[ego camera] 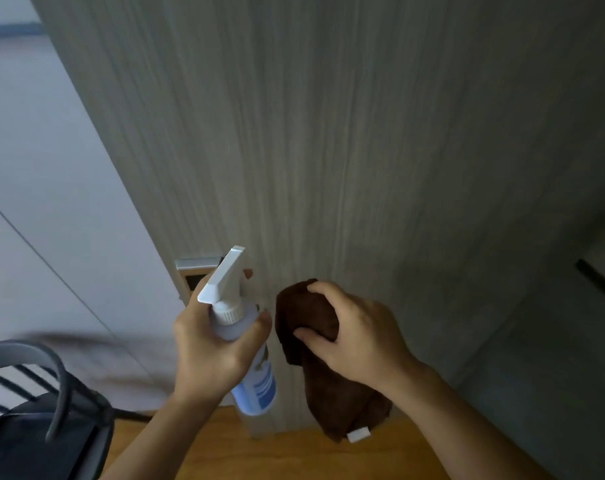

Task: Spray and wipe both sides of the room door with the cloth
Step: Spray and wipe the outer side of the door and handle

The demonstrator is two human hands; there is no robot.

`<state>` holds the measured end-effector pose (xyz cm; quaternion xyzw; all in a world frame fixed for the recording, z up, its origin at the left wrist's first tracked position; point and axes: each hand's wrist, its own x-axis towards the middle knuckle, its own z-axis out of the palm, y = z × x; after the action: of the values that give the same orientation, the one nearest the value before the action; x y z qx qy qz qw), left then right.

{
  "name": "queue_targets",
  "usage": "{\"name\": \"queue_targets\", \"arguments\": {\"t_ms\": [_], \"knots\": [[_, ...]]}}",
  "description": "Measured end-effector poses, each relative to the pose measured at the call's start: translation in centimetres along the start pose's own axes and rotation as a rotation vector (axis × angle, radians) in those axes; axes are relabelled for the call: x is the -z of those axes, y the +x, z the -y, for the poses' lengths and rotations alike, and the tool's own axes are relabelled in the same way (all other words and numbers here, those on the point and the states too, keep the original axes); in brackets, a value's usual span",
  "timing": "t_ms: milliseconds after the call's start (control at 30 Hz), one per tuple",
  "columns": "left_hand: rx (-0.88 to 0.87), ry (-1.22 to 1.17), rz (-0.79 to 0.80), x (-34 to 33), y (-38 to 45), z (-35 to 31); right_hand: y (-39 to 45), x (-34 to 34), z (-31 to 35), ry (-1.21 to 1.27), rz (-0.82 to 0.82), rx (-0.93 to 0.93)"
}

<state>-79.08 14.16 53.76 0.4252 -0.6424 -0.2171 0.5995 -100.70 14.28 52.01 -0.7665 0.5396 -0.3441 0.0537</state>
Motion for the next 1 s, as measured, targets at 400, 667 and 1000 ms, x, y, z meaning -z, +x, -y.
{"name": "queue_targets", "arguments": {"t_ms": [400,667,1000], "knots": [[0.129,0.017,-0.022,4.4,-4.6,3.2,-4.1,-4.5,3.7,0.051,0.183,-0.124],[0.069,-0.021,0.071,8.2,-1.3,6.4,-0.5,-8.7,7.5,0.095,0.368,-0.277],[0.036,-0.135,0.331,15.3,7.0,13.0,4.0,-17.5,12.9,0.03,0.454,-0.644]]}}
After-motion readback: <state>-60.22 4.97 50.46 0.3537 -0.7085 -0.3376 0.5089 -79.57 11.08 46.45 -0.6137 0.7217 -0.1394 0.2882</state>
